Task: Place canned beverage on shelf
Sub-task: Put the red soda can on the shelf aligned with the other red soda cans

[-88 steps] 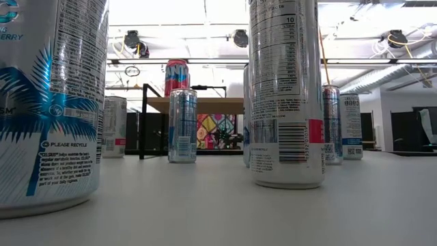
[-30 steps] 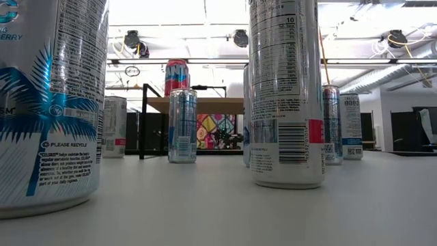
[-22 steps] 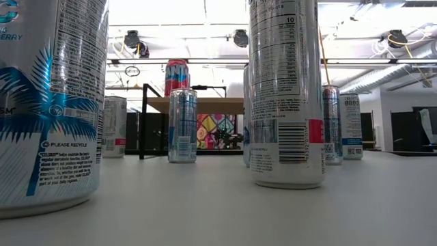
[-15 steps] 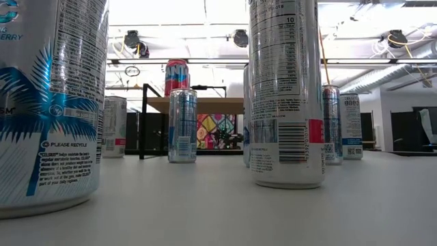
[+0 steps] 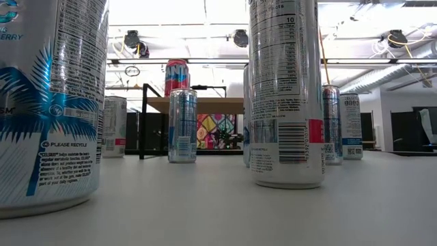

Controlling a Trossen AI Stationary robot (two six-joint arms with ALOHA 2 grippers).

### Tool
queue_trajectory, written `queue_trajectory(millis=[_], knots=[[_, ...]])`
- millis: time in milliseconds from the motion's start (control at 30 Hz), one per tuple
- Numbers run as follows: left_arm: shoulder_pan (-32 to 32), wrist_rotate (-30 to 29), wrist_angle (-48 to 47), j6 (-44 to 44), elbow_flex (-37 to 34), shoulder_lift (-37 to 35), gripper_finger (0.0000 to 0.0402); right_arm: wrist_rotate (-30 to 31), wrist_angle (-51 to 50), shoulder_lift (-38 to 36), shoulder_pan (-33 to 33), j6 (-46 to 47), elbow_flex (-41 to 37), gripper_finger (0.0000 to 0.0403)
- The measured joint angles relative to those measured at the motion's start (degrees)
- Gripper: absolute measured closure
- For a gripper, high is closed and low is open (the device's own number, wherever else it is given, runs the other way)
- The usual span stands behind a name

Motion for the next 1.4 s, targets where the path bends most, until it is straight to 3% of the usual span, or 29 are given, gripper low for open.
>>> queue_trajectory(millis=[133, 400, 733, 967, 1167, 1267, 1400], knots=[[0.02, 0.11, -0.62, 0.22, 0.00, -0.02, 0.0118, 0.63, -0.59, -0.02, -0.01, 0.02, 0.00, 0.0126], [0.02, 0.11, -1.33, -0.30, -0.05, -0.02, 0.0107, 0.08, -2.95, -0.12, -0.07, 3.30, 0.00, 0.0124], [-0.04, 0.96, -0.99, -0.29, -0.09, 0.00, 0.0103, -1.30, -4.97, -0.17, 0.41, 14.98, 0.02, 0.0052], [0.02, 2.83, -0.96, 0.16, -0.07, 0.00, 0.0111, -1.32, -9.49, -0.15, 0.80, 22.55, 0.02, 0.0035], [0.07, 5.63, -0.93, 2.23, -0.07, -0.02, 0.0112, -1.80, -15.44, -0.32, 0.83, 35.91, 0.02, 0.0035], [0.07, 6.80, -0.91, 4.90, -0.07, -0.02, 0.0113, -5.53, -19.62, -1.37, 0.79, 45.28, 0.02, 0.0035], [0.04, 8.63, -0.91, 9.18, -0.07, -0.02, 0.0113, -19.23, -26.92, -2.81, -1.16, 65.17, 0.02, 0.0035]])
